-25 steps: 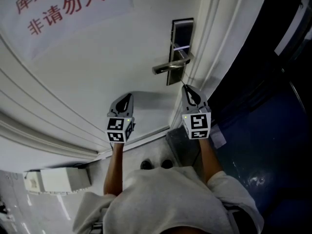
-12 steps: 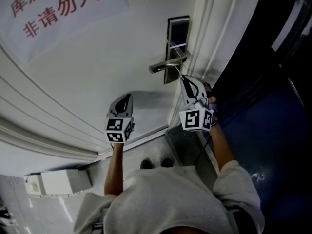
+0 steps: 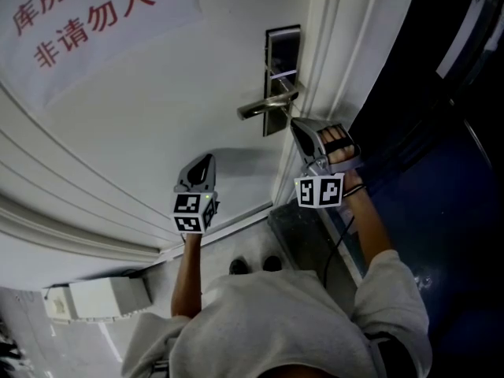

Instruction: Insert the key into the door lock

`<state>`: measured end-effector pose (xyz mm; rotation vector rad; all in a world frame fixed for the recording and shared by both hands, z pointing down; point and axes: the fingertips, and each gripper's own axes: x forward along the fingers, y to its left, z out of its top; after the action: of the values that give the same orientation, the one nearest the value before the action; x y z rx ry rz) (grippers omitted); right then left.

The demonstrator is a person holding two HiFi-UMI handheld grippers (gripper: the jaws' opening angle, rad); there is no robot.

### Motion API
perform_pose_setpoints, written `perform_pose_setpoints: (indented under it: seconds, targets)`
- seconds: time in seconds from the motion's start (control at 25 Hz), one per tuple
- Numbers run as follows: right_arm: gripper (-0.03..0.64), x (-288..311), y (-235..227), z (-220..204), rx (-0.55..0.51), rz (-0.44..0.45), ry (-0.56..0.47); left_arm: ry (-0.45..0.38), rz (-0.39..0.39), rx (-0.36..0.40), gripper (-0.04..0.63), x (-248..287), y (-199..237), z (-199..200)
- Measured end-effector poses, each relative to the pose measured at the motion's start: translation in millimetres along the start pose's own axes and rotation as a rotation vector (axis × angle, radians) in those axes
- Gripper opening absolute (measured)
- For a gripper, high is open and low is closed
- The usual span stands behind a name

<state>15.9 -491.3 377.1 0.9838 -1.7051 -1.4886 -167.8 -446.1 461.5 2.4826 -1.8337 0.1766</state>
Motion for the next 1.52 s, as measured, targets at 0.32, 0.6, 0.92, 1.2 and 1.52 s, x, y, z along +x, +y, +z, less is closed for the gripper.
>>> perform_pose_setpoints:
  seconds: [0.32,0.6,0.92,1.2,1.52]
  targets:
    - [0.029,6.3,2.7,-2.3,-0.033,0.017,0.005,0.001,-0.002,0.000,0.017,0.8,-0.1,-0.3]
    - [0.029,13.4,3.6,-1.5,-0.067,0.026,0.005,0.006,-0.006,-0.002,0.017,1.1,-2.3,-2.0]
    - [0.029,14.9,3.6,-2.2,-0.110,0.022,0.014,0.006,-0.017,0.002,0.017,2.4,-4.7,-2.5]
    - [0.029,17.3,2.7,-2.6,-0.158,0.030,0.031,0.013,-0.022,0.004,0.016,3.5,-4.9,-4.1]
    - [0.029,41.6,3.8,-1.0,-0.149,0.010,0.055,0.010,-0.017,-0.002,0.017,2.8,-3.4,-4.4]
